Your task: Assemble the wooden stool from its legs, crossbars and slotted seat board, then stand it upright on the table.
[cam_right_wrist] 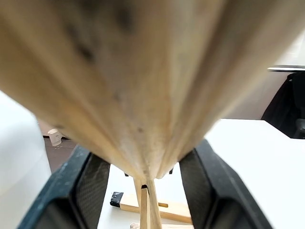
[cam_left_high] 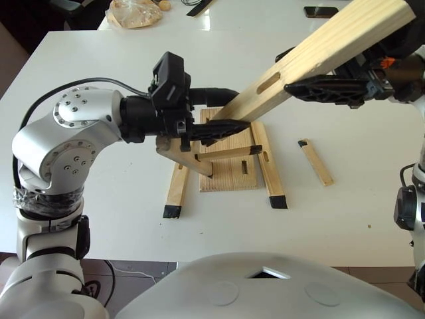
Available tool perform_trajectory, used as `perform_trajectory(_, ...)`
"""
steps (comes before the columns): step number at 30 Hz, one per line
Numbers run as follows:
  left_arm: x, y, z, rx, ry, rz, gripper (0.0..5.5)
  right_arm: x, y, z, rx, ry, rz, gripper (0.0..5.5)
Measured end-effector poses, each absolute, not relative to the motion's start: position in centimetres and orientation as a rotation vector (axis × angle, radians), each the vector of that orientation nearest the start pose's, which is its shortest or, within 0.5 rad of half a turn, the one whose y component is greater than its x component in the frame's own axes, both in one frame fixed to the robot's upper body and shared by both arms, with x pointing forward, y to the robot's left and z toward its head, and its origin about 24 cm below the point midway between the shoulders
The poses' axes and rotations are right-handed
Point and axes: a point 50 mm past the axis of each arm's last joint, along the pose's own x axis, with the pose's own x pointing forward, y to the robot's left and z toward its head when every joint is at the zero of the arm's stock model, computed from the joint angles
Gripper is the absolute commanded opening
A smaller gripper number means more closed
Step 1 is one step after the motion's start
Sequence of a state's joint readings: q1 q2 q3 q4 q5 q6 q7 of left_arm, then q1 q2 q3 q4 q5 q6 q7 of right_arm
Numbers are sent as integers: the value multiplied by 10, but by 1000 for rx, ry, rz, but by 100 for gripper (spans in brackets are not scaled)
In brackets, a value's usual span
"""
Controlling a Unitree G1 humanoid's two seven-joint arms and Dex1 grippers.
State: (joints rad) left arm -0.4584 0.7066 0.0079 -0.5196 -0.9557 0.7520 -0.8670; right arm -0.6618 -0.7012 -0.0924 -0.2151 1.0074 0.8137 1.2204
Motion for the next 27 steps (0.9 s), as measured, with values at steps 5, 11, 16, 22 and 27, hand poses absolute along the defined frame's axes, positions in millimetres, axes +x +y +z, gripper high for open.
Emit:
perform_trajectory(5,246,131,224,-7,-65,-1344,362,263,-168,256,69,-129,1566,205)
perform_trajectory(11,262,146,233,-29,-104,-1214,362,273,-184,257,20,-159,1478,204)
perform_trajectory(16,279,175,231,43,-97,-1050,362,279,-206,241,-131,-79,1374,204)
perform_trajectory(22,277,219,178,251,86,-895,362,268,-213,184,-238,157,1407,204)
perform_trajectory(27,267,235,146,373,189,-901,362,258,-207,178,-251,167,1465,204)
